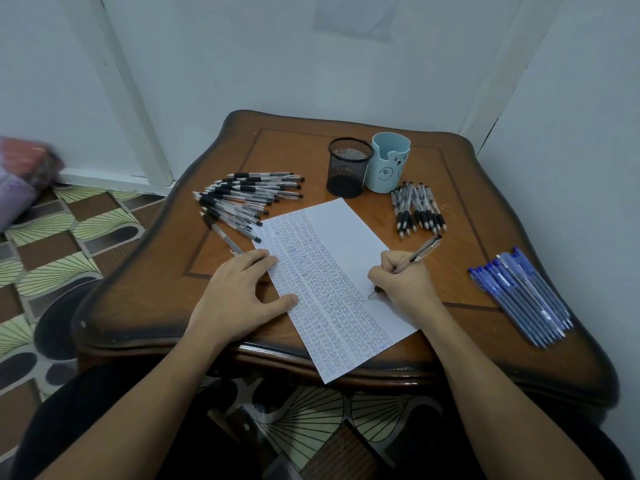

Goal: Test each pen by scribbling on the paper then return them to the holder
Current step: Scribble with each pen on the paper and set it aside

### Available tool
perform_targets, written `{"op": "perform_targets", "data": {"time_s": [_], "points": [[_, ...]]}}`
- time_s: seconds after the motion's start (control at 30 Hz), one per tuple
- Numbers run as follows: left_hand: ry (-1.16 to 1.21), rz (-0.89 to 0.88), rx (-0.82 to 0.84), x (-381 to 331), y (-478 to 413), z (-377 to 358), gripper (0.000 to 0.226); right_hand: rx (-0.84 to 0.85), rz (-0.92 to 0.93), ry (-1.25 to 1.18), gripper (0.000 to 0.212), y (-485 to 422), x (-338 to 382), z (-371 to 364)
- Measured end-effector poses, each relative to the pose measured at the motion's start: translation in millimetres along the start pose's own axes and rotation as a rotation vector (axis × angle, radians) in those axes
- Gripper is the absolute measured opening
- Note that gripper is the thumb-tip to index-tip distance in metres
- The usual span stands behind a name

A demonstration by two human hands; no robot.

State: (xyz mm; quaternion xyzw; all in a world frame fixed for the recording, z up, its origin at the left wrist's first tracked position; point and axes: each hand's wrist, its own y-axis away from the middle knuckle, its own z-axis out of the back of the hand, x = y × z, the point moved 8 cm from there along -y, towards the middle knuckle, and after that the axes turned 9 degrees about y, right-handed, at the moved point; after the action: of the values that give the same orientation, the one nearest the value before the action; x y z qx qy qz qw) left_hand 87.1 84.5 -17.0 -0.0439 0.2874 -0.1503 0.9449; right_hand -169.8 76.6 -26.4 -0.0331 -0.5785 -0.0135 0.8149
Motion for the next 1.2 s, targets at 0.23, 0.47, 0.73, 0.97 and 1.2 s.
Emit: {"op": "perform_targets", "data": {"time_s": [0.23,0.47,0.73,0.97,1.2], "points": [[0.003,0.001,0.001,-0.8,0.2,0.0,0.097,0.021,0.014,0.034,0.051,0.2,-3.4,-4.3],[0.003,-0.004,0.003,-1.1,0.1,0.4,0.097,-0.099,-0.073,-0.161,0.044,-5.2,-2.0,15.9],[-0.007,0.004,0.015,-0.4,-0.6,-0.6,0.097,-0.088,-0.169,-0.291,0.052,-4.6,-2.5,14.8],[-0.011,0.006,0.029,0.7,-0.7,-1.4,0.099,-0.102,-0.177,-0.057,0.039,-5.5,0.6,11.7],[-0.004,0.003,0.031,2.0,0.3,-1.6,0.098,-0.035,-0.295,-0.043,0.034,-12.4,4.1,6.8]]}}
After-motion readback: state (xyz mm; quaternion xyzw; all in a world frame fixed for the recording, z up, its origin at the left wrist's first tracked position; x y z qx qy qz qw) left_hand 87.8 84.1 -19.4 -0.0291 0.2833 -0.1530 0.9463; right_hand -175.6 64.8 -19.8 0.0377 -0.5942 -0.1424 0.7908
